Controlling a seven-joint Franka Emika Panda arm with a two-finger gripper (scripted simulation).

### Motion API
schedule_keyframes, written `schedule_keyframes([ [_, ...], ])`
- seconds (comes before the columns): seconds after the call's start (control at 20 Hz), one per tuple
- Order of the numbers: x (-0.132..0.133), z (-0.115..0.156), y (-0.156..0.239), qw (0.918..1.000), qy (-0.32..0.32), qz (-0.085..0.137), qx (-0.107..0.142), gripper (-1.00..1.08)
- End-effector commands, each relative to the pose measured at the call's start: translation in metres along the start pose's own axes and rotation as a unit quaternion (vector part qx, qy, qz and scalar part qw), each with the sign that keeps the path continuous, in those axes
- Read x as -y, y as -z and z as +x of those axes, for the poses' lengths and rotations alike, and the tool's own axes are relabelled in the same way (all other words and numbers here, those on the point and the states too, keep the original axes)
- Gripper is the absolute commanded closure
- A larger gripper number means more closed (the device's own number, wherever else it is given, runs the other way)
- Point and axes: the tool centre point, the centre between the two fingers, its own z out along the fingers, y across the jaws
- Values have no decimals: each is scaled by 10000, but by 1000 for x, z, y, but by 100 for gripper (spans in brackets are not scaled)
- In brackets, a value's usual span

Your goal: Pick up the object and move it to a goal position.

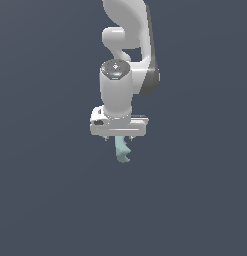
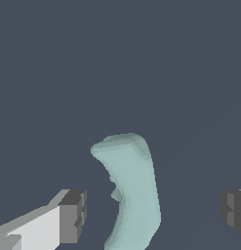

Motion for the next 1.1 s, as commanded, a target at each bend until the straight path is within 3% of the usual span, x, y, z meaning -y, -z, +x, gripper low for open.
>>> schedule_keyframes([
  [0.0, 0, 0, 0, 10000, 0, 0, 0, -92],
  [0.55, -7, 11, 17, 9994, 222, -109, -229, -92],
  [1.05, 6, -11, -12, 9984, 558, -43, 3, -92],
])
